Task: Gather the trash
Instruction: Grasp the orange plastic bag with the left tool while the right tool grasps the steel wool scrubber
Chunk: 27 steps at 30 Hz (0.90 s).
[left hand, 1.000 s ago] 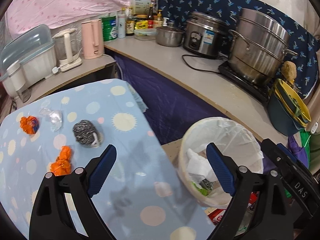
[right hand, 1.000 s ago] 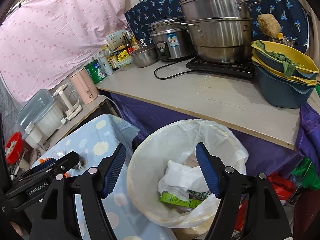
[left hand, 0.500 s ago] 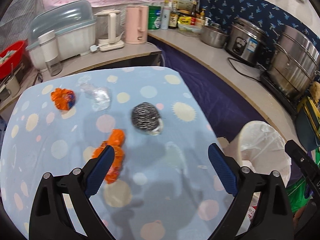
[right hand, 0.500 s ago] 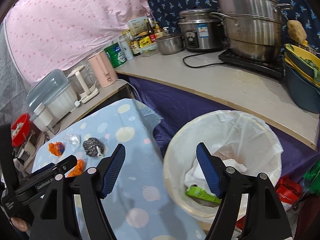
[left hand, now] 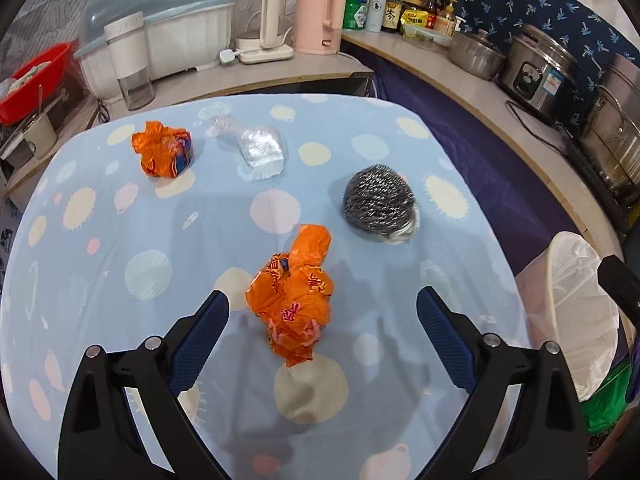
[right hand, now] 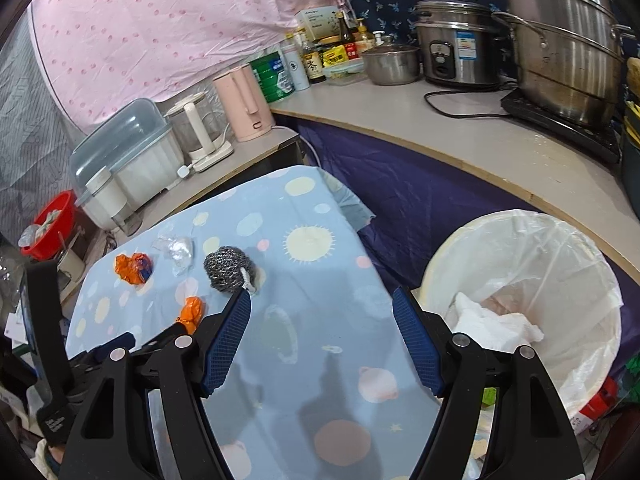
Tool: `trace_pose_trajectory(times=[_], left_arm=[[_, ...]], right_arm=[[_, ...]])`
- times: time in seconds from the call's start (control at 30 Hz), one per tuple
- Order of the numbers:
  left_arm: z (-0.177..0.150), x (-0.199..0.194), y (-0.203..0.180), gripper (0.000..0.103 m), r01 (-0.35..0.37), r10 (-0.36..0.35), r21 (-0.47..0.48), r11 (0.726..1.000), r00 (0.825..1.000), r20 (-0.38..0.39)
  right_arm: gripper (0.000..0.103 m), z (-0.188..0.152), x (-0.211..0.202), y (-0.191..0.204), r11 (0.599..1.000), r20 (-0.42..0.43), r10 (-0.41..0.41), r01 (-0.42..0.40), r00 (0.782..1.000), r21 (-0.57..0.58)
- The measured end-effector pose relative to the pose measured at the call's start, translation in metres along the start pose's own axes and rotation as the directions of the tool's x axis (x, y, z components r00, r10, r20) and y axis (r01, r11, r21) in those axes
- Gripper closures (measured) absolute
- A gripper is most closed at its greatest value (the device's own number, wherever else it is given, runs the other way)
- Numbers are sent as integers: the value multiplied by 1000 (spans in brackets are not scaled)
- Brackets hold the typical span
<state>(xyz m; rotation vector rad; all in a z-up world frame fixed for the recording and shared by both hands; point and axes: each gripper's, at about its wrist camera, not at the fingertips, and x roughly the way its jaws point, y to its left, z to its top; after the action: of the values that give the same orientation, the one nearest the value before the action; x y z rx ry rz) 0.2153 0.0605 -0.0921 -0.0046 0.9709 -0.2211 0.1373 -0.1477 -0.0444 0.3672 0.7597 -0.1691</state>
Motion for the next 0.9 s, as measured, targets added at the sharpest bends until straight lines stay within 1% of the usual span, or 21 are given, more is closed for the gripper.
trace_pose_trajectory(times=[0.17,0.27,0.33,0.37,0.4,0.43,0.5,0.6,0.7,0.87,0.9], left_arm=[[-1,17,7,13,8,-9,-18,1000,1000,-30],[-1,27,10,17,20,-22,-29,999,999,-48],[0,33,12,27,33,-36,-32,999,997,-64],[-1,37,14,30,38,-41,-36,999,996,-77],[-1,39,15,40,41,-44,-38,998,995,-85],[-2,42,17,53,49,-53,-38,998,994,-94],[-4,45,22,60,73,-77,-38,997,990,-122],[-3,37,29,70,92,-96,-40,995,990,-104],[-1,31,37,73,93,-97,-49,995,991,-92],[2,28,58,74,79,-87,-87,993,992,-90],[2,28,63,74,74,-83,-95,993,993,-90]], right_arm=[[32,-1,18,11,1000,-30,12,-12,999,-12],[32,-1,28,18,1000,-45,21,-22,999,-18],[32,0,37,22,999,-56,33,-34,998,-19],[32,1,40,24,999,-61,37,-38,997,-19],[32,1,45,26,999,-68,43,-45,997,-19],[32,2,50,29,999,-75,49,-51,996,-19],[32,4,59,35,998,-85,60,-62,995,-24],[32,7,75,46,996,-103,79,-83,992,-36],[32,10,93,60,994,-119,92,-99,989,-53],[32,14,120,83,989,-139,108,-121,984,-88],[30,14,126,87,988,-142,112,-126,983,-94]])
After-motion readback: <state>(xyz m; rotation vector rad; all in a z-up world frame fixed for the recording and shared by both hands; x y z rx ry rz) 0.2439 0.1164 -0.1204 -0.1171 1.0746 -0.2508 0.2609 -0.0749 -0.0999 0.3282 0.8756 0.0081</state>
